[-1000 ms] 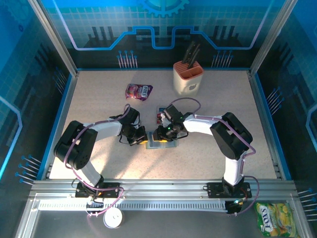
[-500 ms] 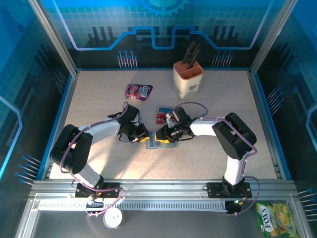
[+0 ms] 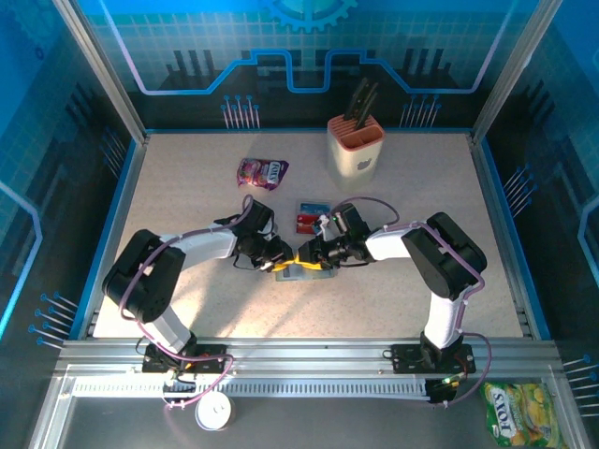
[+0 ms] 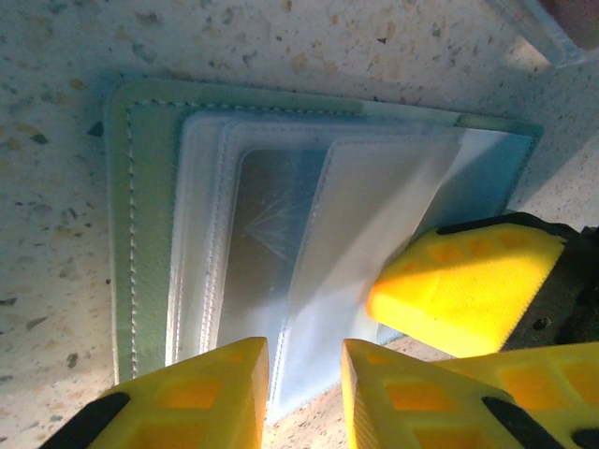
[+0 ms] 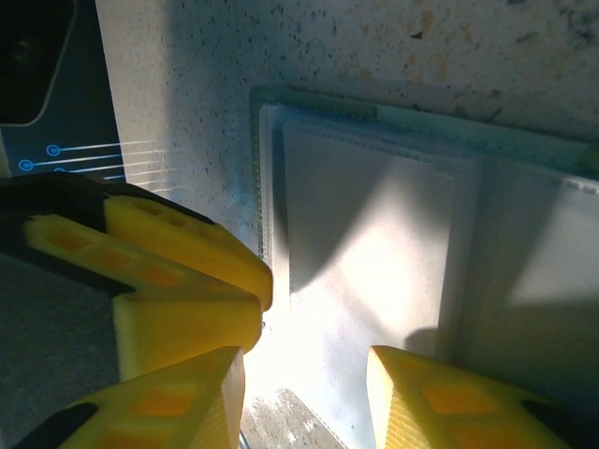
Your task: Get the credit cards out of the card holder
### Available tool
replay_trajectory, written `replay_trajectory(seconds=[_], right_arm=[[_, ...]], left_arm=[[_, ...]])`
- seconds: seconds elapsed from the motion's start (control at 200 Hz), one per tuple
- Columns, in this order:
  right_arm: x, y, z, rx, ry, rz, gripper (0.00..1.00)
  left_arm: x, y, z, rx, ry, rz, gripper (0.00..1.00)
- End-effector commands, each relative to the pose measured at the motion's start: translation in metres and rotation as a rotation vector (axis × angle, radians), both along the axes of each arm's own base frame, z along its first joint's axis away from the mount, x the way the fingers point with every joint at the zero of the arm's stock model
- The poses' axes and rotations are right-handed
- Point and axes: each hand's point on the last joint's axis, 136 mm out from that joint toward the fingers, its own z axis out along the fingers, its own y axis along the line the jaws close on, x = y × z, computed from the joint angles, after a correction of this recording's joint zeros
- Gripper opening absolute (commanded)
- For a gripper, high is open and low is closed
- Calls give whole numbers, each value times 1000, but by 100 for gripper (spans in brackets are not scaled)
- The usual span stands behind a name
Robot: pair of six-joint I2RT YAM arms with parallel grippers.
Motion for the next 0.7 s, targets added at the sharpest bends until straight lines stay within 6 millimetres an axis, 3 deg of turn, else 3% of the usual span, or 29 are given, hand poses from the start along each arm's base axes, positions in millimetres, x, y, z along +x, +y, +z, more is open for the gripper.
replay_trajectory(seconds=[0.0, 0.425, 0.695], right_arm=[[-7, -9, -16, -19, 59, -12, 41], [-9, -19, -26, -94, 71, -34, 36], [-10, -20, -26, -98, 78, -31, 32]], left_arm=[[2, -5, -2, -6, 5, 11, 28], [2, -6, -11, 7, 19, 18, 28], [6, -12, -8, -29, 8, 20, 15]])
